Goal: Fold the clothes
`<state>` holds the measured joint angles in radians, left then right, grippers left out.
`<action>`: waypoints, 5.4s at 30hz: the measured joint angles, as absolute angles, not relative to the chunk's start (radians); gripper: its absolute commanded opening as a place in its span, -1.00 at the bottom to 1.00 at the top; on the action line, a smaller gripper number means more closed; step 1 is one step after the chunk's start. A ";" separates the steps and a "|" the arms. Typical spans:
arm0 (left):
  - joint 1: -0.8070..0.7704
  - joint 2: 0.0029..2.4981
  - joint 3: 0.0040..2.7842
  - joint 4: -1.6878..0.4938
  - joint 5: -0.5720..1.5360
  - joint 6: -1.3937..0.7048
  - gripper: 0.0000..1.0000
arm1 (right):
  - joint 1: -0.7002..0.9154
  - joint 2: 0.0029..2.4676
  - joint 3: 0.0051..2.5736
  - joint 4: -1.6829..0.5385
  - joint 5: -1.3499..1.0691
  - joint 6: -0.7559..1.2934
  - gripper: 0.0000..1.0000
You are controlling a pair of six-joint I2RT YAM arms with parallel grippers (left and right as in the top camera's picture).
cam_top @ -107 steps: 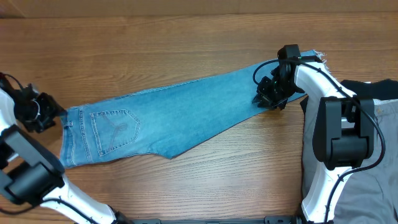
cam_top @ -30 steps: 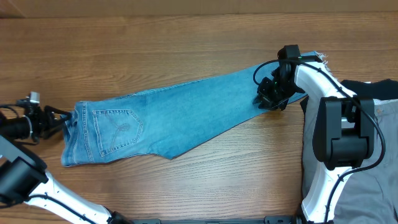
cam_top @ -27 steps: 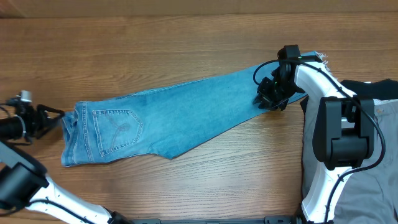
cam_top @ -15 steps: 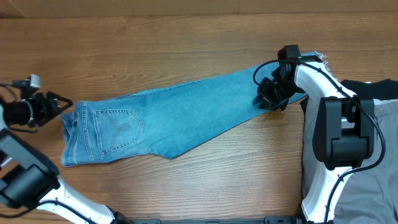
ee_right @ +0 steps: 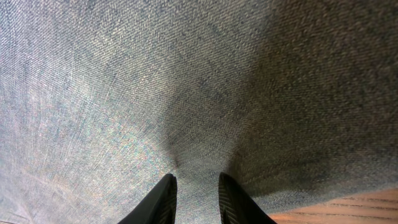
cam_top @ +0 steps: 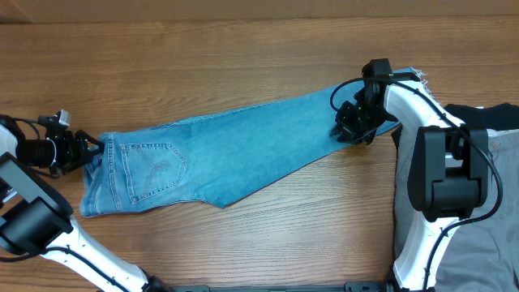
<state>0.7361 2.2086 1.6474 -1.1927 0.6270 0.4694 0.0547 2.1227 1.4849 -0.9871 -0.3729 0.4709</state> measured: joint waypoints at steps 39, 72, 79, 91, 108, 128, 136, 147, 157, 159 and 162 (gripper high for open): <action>0.771 2.217 1.912 -1.567 0.570 0.348 -0.60 | 0.055 2.123 1.485 -0.982 -0.370 0.471 -0.47; 0.774 2.192 1.582 -1.339 0.592 0.349 -0.92 | 0.054 2.123 1.486 -0.996 -0.366 0.471 -0.47; 0.889 2.192 1.600 -1.444 0.731 0.386 -0.51 | 0.054 2.123 1.486 -0.995 -0.366 0.471 -0.47; 0.919 2.192 1.632 -1.448 0.743 0.392 -0.21 | 0.054 2.123 1.486 -0.997 -0.367 0.471 -0.47; 0.857 2.192 1.597 -1.347 0.579 0.337 0.63 | 0.054 2.123 1.486 -0.999 -0.367 0.471 -0.47; 0.841 2.192 1.596 -1.475 0.685 0.511 -0.17 | 0.054 2.123 1.486 -0.998 -0.367 0.471 -0.46; 0.915 2.192 1.594 -1.393 0.643 0.413 1.00 | 0.054 2.123 1.486 -1.009 -0.366 0.470 -0.46; 0.919 2.192 1.589 -1.426 0.650 0.443 0.68 | 0.054 2.123 1.486 -1.004 -0.366 0.470 -0.46; 0.853 2.189 1.470 -1.342 0.682 0.529 -0.53 | 0.054 2.123 1.486 -1.001 -0.367 0.470 -0.46; 0.855 2.189 1.470 -1.352 0.688 0.532 -0.78 | 0.054 2.123 1.486 -1.002 -0.367 0.470 -0.46; 0.885 2.189 1.469 -1.380 0.696 0.535 -0.92 | 0.054 2.123 1.486 -1.002 -0.366 0.469 -0.46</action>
